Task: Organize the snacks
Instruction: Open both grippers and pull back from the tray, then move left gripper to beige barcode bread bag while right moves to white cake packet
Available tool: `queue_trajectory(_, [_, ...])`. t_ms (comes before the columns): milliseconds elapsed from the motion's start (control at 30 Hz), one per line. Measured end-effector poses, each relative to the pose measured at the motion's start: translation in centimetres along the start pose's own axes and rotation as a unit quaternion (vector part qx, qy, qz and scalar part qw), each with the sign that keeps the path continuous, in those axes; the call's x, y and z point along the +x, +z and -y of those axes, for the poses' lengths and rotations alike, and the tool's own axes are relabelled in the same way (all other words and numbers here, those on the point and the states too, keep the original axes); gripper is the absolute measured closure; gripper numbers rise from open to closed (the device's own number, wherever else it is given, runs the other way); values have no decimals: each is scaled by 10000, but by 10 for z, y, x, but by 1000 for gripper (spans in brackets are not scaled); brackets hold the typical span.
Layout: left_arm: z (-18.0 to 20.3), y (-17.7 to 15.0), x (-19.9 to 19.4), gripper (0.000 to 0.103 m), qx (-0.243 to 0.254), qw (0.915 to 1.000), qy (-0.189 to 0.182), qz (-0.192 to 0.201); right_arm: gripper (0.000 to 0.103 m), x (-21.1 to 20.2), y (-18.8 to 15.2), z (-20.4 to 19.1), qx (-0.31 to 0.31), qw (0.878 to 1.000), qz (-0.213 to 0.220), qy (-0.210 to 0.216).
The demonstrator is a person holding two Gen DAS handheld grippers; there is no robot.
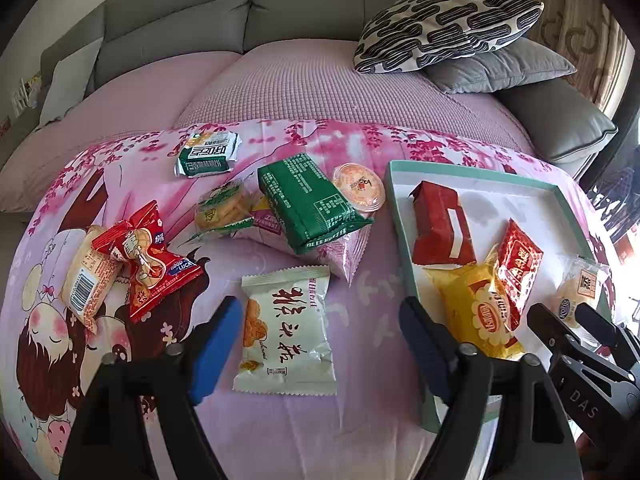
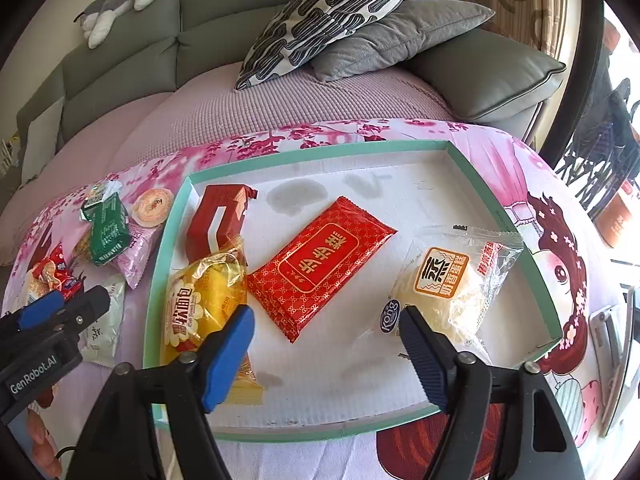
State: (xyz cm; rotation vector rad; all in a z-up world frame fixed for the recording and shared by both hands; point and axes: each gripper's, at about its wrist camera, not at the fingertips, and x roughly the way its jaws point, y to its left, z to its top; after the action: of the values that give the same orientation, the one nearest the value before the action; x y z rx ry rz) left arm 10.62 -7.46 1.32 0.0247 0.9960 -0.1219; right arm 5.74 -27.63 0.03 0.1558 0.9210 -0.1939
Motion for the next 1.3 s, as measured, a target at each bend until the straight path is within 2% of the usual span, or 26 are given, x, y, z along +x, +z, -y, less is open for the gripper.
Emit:
queue_trajectory(100, [0, -2, 3, 13, 36, 9999, 130, 49, 0, 0, -1, -2, -42, 10000, 25, 14])
queue_trajectory(367, [-7, -5, 5, 2, -124, 9997, 154, 133, 0, -3, -4, -5, -114, 9997, 208, -33])
queue_trajectory(633, [-18, -5, -2, 2, -458, 9984, -39, 326, 0, -14, -4, -4, 4, 9984, 565, 32])
queue_trajectory(867, [-26, -4, -9, 2, -589, 9966, -145, 554, 0, -14, -4, -13, -34, 9985, 517, 163])
queue_trajectory(933, [-30, -3, -13, 2, -585, 9957, -111, 706, 0, -16, -4, -18, -53, 9979, 583, 261])
queue_trajectory(1133, [-47, -2, -19, 1, -751, 9939, -150, 796, 0, -29, -3, -37, -85, 9934, 879, 730])
queue_trajectory(1300, [-70, -1, -34, 1, -1124, 9871, -106, 1136, 0, -29, -5, -57, -217, 9911, 890, 965])
